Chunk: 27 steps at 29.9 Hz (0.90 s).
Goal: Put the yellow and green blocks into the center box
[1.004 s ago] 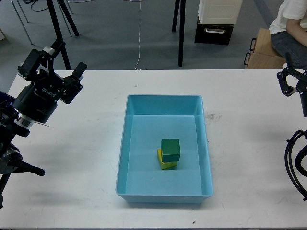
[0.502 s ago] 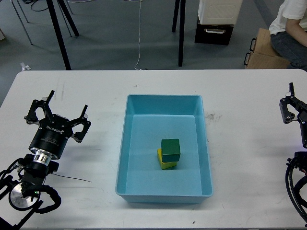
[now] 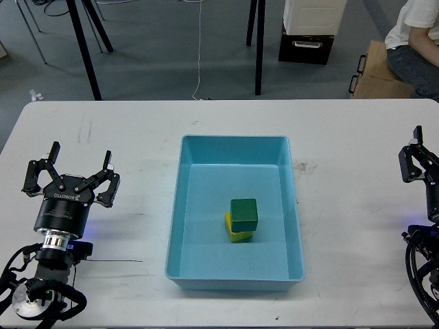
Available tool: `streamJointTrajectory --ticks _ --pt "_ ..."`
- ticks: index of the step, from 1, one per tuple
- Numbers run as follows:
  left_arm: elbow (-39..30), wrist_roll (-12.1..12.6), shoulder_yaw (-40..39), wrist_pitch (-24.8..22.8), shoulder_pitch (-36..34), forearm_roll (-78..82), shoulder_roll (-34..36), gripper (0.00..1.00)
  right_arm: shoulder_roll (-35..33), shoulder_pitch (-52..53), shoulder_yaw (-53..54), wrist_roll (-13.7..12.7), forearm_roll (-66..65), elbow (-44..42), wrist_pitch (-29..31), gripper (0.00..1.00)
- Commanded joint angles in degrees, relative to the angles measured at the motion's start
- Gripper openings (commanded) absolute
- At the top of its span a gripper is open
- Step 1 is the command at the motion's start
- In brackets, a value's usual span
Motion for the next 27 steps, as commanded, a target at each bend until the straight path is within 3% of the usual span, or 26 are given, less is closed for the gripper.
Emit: streamJointTrajectory --ticks 1,9,18,27 --pt "0.1 0.3 0.2 0.0 -0.2 0.4 -0.4 1.00 0.0 -0.2 -1.3 -0.1 -0.4 0.1 0.2 0.99" --pt "0.1 0.5 0.3 0.0 -0.8 0.5 -0.2 1.00 -0.8 1.2 -8.1 -0.4 -2.0 0.3 -0.1 0.99" --pt "0.1 0.8 4.3 1.3 -1.7 0.5 -0.4 1.00 -2.1 1.6 -9.5 -0.8 -2.4 0.7 0.3 0.99" --pt "0.1 0.0 2.8 1.5 -1.2 -0.6 -3.7 1.00 -1.5 1.8 -8.9 -0.4 -2.4 0.3 0.1 0.99"
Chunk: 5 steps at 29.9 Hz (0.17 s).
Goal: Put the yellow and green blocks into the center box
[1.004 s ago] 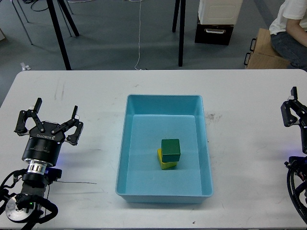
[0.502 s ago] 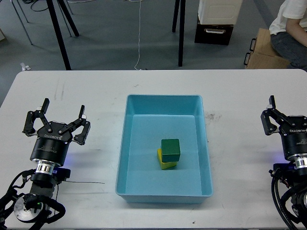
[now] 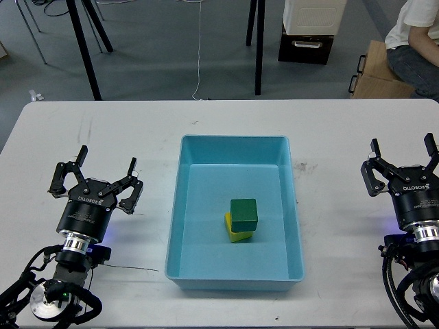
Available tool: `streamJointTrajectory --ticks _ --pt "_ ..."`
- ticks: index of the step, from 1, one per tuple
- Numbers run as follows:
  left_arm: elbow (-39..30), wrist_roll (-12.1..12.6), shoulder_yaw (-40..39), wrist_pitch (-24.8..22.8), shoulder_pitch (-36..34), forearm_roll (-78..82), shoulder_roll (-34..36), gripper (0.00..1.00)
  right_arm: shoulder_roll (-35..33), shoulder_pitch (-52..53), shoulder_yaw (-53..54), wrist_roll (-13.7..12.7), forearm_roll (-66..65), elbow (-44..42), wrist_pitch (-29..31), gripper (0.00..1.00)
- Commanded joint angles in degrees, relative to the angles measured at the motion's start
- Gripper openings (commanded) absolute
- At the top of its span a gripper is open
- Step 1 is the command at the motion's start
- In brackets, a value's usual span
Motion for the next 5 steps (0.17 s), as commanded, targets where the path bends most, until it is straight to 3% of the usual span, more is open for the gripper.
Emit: streamJointTrajectory --ticks 1,5 --pt "0.0 0.1 -0.2 0.0 0.0 -0.1 -0.4 1.00 0.0 -0.2 0.3 0.2 0.0 -0.2 0.3 0.99" --pt "0.0 0.0 -0.1 0.0 0.1 -0.1 -0.5 1.00 0.0 -0.2 0.4 0.2 0.0 -0.2 0.5 0.99"
